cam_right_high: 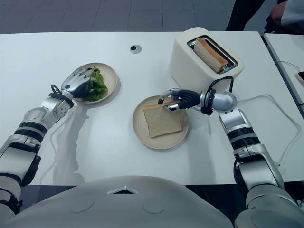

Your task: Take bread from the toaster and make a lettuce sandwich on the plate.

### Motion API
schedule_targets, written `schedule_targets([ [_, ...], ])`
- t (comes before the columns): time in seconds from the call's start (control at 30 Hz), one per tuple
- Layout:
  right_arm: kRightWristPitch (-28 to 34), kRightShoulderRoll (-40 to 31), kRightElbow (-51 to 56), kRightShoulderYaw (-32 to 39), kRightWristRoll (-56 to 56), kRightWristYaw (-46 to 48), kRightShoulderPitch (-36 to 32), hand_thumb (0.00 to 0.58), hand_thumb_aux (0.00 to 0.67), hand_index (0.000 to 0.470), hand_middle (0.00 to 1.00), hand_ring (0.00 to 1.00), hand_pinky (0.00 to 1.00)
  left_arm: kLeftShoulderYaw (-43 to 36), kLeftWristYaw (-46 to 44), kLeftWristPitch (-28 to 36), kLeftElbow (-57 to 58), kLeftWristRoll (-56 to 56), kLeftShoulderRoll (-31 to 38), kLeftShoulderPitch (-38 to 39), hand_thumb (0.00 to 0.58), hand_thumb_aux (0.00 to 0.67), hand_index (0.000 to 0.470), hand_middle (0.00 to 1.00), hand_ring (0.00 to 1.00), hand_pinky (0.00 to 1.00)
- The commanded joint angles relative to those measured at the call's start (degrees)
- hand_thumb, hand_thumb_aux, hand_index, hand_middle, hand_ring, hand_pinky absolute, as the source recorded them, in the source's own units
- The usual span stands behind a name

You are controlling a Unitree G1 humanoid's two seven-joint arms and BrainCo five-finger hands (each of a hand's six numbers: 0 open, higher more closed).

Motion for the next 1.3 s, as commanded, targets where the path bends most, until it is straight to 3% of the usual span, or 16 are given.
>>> schedule_targets([
  [0.03, -1.7, 1.6, 3.2, 0.7, -2.4, -0.4, -1.2, 0.580, 0.670, 0.470, 1.00, 1.00, 1.00, -2.6, 0.1, -1.3, 2.9, -0.7, -0.3, -1.0, 0.580, 0.670, 0.470, 0.00, 0.00, 0.00],
  [0.07, -2.1, 1.6, 3.6, 0.6, -2.8, -0.6, -1.4, 0.580, 0.670, 0.470, 1.00, 1.00, 1.00, -3.0, 0.4, -1.4, 3.5, -0.9, -0.3, -1.3, 0.580, 0.670, 0.470, 0.00, 0.00, 0.00],
  [0.1, -2.4, 1.6, 4.1, 0.6, -3.4, -0.9, -1.6, 0.580, 0.670, 0.470, 1.00, 1.00, 1.00, -3.3, 0.7, -1.4, 3.9, -1.2, -0.3, -1.5, 0.541, 0.497, 0.348, 0.00, 0.00, 0.00],
  [0.13, -2.7, 1.6, 4.5, 0.7, -3.9, -1.1, -1.7, 0.580, 0.670, 0.470, 1.00, 1.00, 1.00, -3.5, 1.1, -1.3, 4.3, -1.5, -0.3, -1.7, 0.374, 0.271, 0.190, 0.00, 0.00, 0.00],
  [0.17, -3.1, 1.4, 5.1, 0.7, -4.6, -1.5, -1.9, 0.580, 0.670, 0.470, 1.00, 1.00, 1.00, -3.8, 1.4, -1.3, 4.6, -1.7, -0.3, -1.9, 0.005, 0.003, 0.002, 0.00, 0.00, 0.00],
  [0.2, -3.5, 1.4, 5.8, 0.6, -5.2, -2.1, -2.1, 0.512, 0.441, 0.310, 1.00, 1.00, 1.00, -4.0, 1.7, -1.3, 5.0, -2.0, -0.2, -2.1, 0.000, 0.000, 0.000, 0.00, 0.00, 0.00],
  [0.23, -3.8, 1.5, 6.7, 0.4, -6.0, -2.9, -2.5, 0.092, 0.055, 0.039, 0.99, 0.99, 0.99, -4.2, 2.0, -1.3, 5.5, -2.2, -0.2, -2.4, 0.000, 0.000, 0.000, 0.00, 0.00, 0.00],
  [0.27, -4.1, 1.6, 7.5, 0.3, -6.7, -3.6, -2.8, 0.000, 0.000, 0.000, 0.98, 0.98, 0.98, -4.4, 2.1, -1.4, 5.9, -2.3, -0.1, -2.5, 0.000, 0.000, 0.000, 0.00, 0.00, 0.00],
  [0.33, -4.6, 1.8, 8.8, 0.0, -7.6, -4.9, -3.4, 0.000, 0.000, 0.000, 0.87, 0.87, 0.87, -4.8, 2.2, -1.5, 6.3, -2.7, 0.0, -2.7, 0.000, 0.000, 0.000, 0.00, 0.00, 0.00],
  [0.5, -5.8, 1.8, 10.1, -0.1, -8.1, -6.4, -4.1, 0.000, 0.000, 0.000, 0.80, 0.80, 0.80, -5.9, 2.1, -2.3, 7.2, -3.5, 0.1, -3.0, 0.031, 0.018, 0.013, 0.00, 0.00, 0.00],
  [0.57, -6.2, 1.8, 10.0, -0.3, -8.1, -6.9, -4.2, 0.000, 0.000, 0.000, 0.75, 0.75, 0.75, -6.5, 2.0, -2.7, 7.5, -3.7, 0.0, -3.2, 0.460, 0.365, 0.256, 0.00, 0.00, 0.00],
  [0.63, -6.7, 1.8, 9.7, -0.7, -8.0, -7.5, -4.3, 0.000, 0.000, 0.000, 0.55, 0.55, 0.55, -7.1, 2.0, -3.0, 7.9, -3.7, -0.1, -3.4, 0.545, 0.504, 0.354, 0.00, 0.00, 0.00],
  [0.67, -6.8, 1.8, 9.5, -1.0, -7.8, -7.8, -4.3, 0.000, 0.000, 0.000, 0.35, 0.35, 0.35, -7.4, 2.2, -3.2, 8.0, -3.6, -0.1, -3.5, 0.578, 0.628, 0.441, 0.00, 0.00, 0.00],
  [0.7, -7.0, 1.8, 9.2, -1.3, -7.6, -8.1, -4.4, 0.000, 0.000, 0.000, 0.00, 0.00, 0.00, -7.7, 2.5, -3.4, 8.0, -3.6, -0.2, -3.6, 0.580, 0.670, 0.470, 0.00, 0.00, 0.00],
  [1.07, -5.5, -0.4, 1.2, -6.3, -2.0, -7.1, -3.7, 0.000, 0.000, 0.000, 0.00, 0.00, 0.00, -4.3, 12.1, -11.5, -2.5, -6.4, 3.7, -2.7, 0.580, 0.670, 0.470, 0.00, 0.00, 0.00],
  [1.3, -2.3, -0.5, -10.4, -8.0, 7.5, -3.1, -0.7, 0.000, 0.000, 0.000, 0.00, 0.00, 0.00, -2.2, 8.1, -21.0, -14.5, -13.0, 2.1, 1.1, 0.580, 0.670, 0.470, 0.00, 0.00, 0.00],
])
